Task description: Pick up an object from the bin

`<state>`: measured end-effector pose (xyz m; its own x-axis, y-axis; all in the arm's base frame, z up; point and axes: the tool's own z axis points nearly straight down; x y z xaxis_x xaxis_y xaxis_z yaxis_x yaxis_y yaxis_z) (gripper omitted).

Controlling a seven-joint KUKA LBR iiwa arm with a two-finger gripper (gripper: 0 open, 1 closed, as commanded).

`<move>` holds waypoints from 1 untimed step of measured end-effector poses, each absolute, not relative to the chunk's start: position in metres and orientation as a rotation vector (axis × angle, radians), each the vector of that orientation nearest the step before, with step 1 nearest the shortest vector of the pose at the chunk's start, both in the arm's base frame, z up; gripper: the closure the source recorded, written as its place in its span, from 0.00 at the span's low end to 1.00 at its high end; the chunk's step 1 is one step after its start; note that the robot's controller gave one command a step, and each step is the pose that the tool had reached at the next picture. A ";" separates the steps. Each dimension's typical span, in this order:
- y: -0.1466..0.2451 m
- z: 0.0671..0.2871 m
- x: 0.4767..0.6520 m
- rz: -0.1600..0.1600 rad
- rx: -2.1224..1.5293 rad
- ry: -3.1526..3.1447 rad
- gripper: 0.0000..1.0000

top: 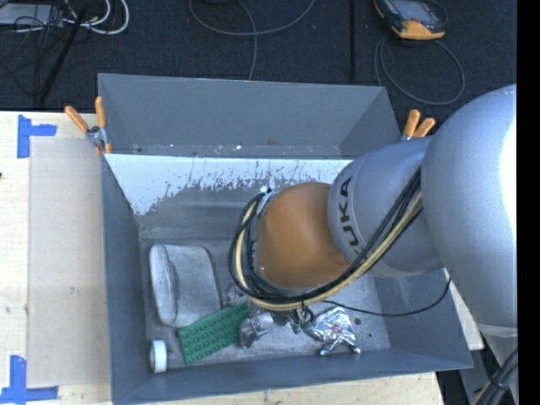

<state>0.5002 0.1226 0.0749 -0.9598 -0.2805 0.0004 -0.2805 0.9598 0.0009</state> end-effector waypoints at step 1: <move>0.101 0.275 0.533 0.000 0.501 -3.111 1.00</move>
Offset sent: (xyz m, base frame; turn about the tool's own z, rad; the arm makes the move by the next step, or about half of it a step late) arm 0.0307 -0.0224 0.1962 -0.0369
